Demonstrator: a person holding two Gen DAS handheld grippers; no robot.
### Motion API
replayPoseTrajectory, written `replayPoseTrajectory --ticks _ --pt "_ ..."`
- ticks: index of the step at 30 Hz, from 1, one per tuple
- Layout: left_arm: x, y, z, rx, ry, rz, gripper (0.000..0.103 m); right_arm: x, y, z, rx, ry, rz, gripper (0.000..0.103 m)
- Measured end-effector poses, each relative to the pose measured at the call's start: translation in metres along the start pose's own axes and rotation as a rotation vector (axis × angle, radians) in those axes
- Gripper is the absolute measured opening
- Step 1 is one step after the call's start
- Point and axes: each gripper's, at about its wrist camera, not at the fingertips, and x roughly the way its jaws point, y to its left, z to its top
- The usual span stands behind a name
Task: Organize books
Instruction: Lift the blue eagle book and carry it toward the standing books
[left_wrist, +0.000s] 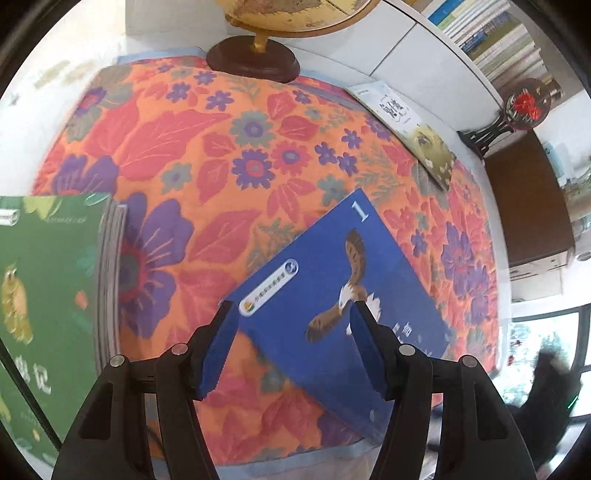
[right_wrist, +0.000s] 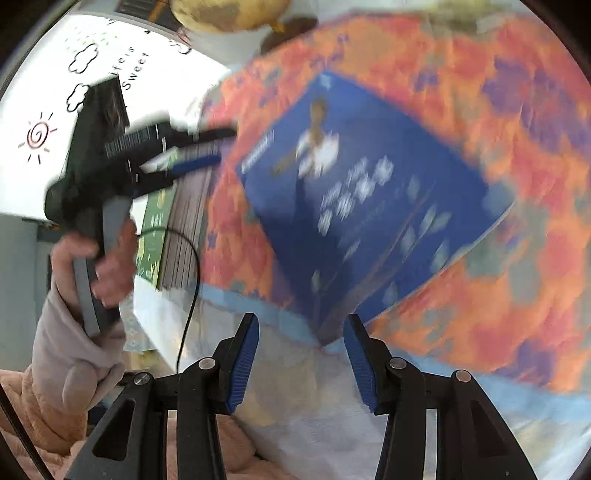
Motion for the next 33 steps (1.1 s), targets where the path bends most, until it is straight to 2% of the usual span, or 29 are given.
replayPoseTrajectory --ticks 3,7,9,11,13,15,18,22,26,30,32,33 --pt "0.004 -0.004 -0.016 -0.023 0.026 0.003 0.059 -0.016 -0.022 0.037 -0.042 0.001 -0.055 0.048" --pt "0.018 -0.008 -0.045 -0.089 0.064 0.042 0.059 -0.020 -0.040 0.080 -0.148 0.033 -0.093 0.048" --pt "0.024 -0.006 -0.060 -0.167 0.085 0.036 0.059 -0.013 -0.046 0.098 -0.201 0.064 -0.098 0.048" --pt "0.035 -0.005 -0.076 -0.250 0.128 -0.023 0.059 0.002 -0.058 0.115 -0.229 0.122 -0.083 0.048" --pt "0.038 -0.012 -0.088 -0.258 0.119 -0.007 0.059 0.021 -0.065 0.123 -0.261 0.181 -0.077 0.048" --pt "0.039 -0.023 -0.092 -0.222 0.112 0.016 0.059 0.031 -0.073 0.129 -0.301 0.236 -0.034 0.048" --pt "0.041 -0.025 -0.095 -0.243 0.079 0.024 0.059 0.032 -0.084 0.136 -0.298 0.267 0.080 0.048" --pt "0.041 -0.022 -0.092 -0.258 0.039 -0.015 0.060 0.039 -0.094 0.144 -0.281 0.300 0.213 0.049" --pt "0.046 -0.022 -0.081 -0.231 0.028 -0.082 0.060 0.050 -0.094 0.151 -0.272 0.324 0.301 0.049" --pt "0.046 -0.019 -0.075 -0.252 0.028 -0.109 0.060 0.056 -0.088 0.154 -0.293 0.327 0.314 0.046" --pt "0.044 -0.015 -0.077 -0.281 0.022 -0.118 0.054 0.054 -0.085 0.149 -0.311 0.317 0.273 0.031" --pt "0.043 -0.014 -0.078 -0.292 0.019 -0.125 0.053 0.052 -0.083 0.147 -0.317 0.317 0.253 0.028"
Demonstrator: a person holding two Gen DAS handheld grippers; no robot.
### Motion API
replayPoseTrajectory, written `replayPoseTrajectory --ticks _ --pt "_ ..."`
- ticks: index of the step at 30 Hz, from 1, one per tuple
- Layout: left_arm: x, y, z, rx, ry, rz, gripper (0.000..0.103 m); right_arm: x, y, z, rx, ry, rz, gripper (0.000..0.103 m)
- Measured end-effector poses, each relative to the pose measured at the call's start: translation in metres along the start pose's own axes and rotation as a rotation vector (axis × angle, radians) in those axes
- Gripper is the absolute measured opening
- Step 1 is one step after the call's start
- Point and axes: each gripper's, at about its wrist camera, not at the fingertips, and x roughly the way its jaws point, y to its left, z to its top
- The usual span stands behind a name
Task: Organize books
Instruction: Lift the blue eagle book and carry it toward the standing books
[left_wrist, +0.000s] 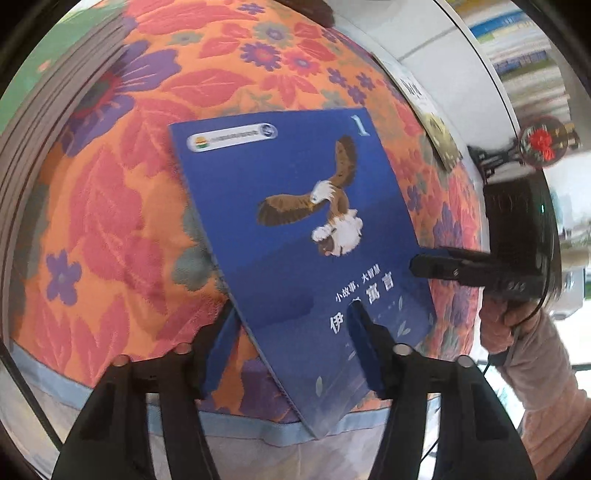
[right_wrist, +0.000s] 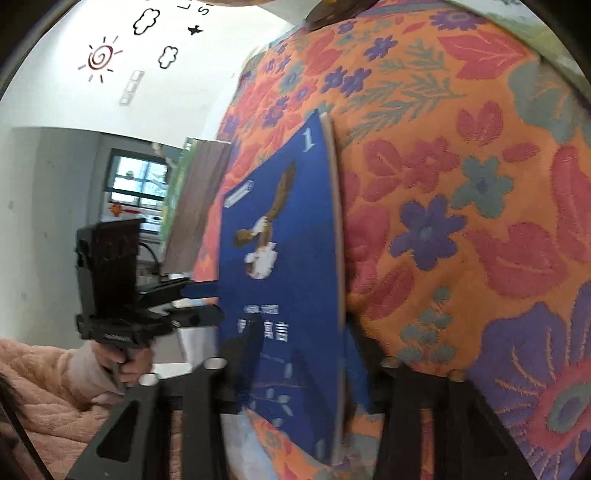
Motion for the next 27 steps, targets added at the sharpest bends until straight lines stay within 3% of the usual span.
replayPoseTrajectory --ticks 5,8,9,10,11,12,14,17,22,27 --pt "-0.020 0.007 0.002 0.003 -0.040 -0.045 0.051 0.005 0.032 -0.013 -0.062 0.037 -0.029 0.020" --pt "-0.027 0.001 0.007 0.062 -0.027 -0.074 0.051 0.017 0.060 -0.024 -0.120 0.060 -0.089 0.019" --pt "-0.025 -0.001 0.009 0.102 -0.013 -0.028 0.050 0.023 0.064 -0.026 -0.123 0.066 -0.133 0.019" --pt "-0.020 -0.003 0.010 0.154 0.003 0.061 0.039 0.029 0.064 -0.028 -0.100 0.063 -0.162 0.019" --pt "-0.015 -0.005 0.010 0.192 0.020 0.124 0.034 0.032 0.062 -0.029 -0.063 0.053 -0.173 0.019" --pt "-0.011 -0.005 0.010 0.221 0.033 0.148 0.031 0.033 0.057 -0.030 -0.015 0.037 -0.175 0.019" --pt "-0.014 0.004 0.013 0.170 0.023 0.066 0.031 0.034 0.050 -0.032 0.083 -0.017 -0.177 0.019" --pt "-0.016 0.016 0.020 0.083 0.030 -0.039 0.031 0.033 0.055 -0.041 0.120 -0.073 -0.218 0.019" --pt "-0.033 -0.016 0.018 0.213 0.009 -0.031 0.031 0.028 0.079 -0.049 0.137 -0.127 -0.245 0.013" --pt "-0.051 -0.023 0.026 0.249 0.013 -0.042 0.031 0.020 0.112 -0.054 0.097 -0.170 -0.258 0.013"
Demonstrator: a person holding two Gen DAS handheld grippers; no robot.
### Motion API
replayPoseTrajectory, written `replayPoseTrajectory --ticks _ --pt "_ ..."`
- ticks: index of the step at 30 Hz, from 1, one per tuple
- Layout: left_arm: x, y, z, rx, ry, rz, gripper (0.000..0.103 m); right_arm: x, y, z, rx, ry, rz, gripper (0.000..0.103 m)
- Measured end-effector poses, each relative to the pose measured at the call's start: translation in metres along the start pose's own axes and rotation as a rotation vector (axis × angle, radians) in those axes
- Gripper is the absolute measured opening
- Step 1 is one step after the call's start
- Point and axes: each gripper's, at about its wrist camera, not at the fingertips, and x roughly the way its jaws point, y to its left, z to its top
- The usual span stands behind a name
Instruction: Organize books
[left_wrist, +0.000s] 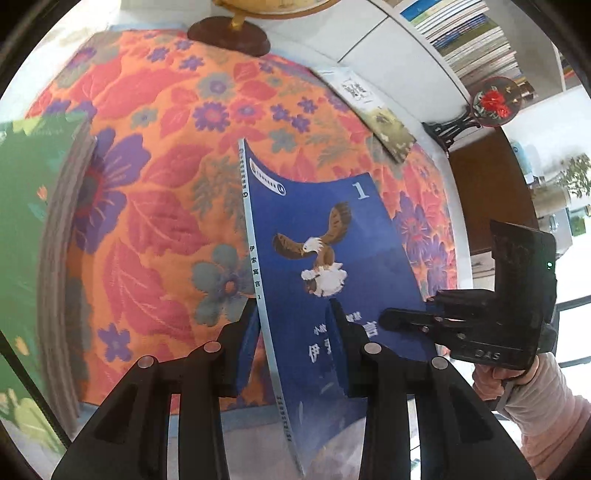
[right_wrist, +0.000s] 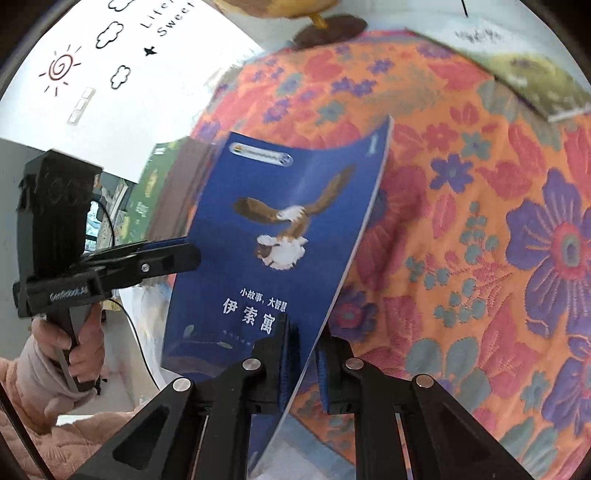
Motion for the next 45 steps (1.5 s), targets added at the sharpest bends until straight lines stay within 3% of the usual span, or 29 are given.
replayPoseTrajectory --ticks 5,10,19,45 --pt "-0.023 0.001 0.003 0.036 -0.002 0.003 0.031 -0.023 0.022 -0.001 -0.023 -0.041 -0.006 0.013" --pt "-0.044 0.008 0.001 0.069 -0.022 0.059 0.031 -0.023 0.055 0.006 -0.050 -0.057 -0.011 0.013" --pt "-0.084 0.037 -0.002 0.079 -0.078 0.074 0.031 -0.019 0.101 0.020 -0.101 -0.069 -0.017 0.013" --pt "-0.151 0.170 0.016 -0.032 -0.140 0.101 0.032 0.067 0.206 0.083 -0.149 -0.100 0.017 0.014"
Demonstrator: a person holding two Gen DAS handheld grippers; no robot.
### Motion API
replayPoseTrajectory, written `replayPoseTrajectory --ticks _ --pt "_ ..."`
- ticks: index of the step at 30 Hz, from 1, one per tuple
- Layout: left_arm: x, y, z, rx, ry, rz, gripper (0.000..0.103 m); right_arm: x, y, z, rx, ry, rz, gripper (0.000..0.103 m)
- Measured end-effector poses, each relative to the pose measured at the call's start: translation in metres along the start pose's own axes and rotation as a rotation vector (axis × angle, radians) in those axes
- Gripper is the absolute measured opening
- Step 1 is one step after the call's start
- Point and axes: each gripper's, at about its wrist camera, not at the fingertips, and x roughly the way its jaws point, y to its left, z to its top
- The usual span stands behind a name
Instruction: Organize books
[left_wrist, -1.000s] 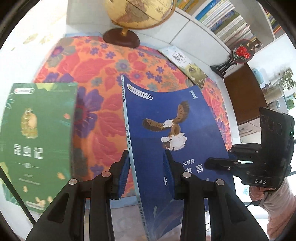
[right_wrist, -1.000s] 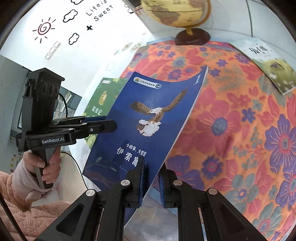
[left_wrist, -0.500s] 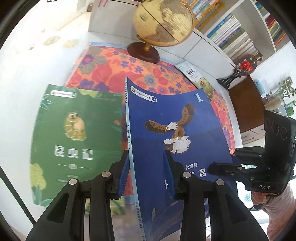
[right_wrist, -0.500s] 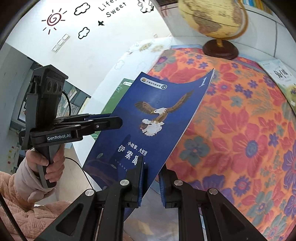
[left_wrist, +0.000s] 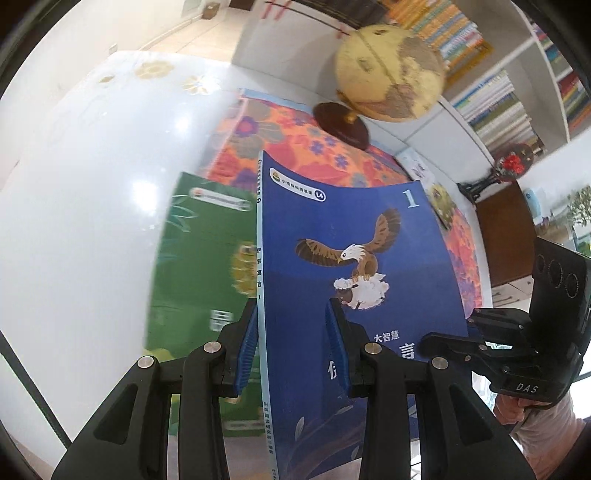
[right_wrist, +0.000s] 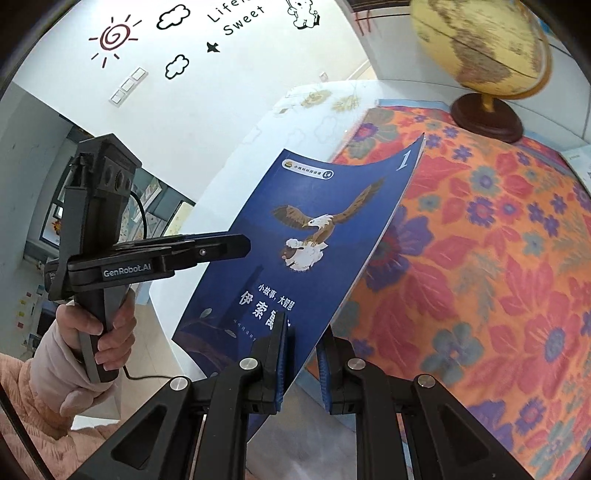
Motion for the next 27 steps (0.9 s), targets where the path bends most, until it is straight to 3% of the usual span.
replayPoseTrajectory --ticks 8,16,27 --pt "0.009 0.038 0.008 -0.031 0.028 0.027 0.032 0.030 0.008 0.010 0.059 -0.011 0.010 0.014" --pt "0.017 0.062 0.009 -0.068 0.054 0.041 0.033 0.052 0.017 0.001 0.119 0.003 0.016 0.014" --pt "0.023 0.061 0.011 -0.050 0.073 0.070 0.033 0.071 -0.001 -0.014 0.227 0.036 0.003 0.018"
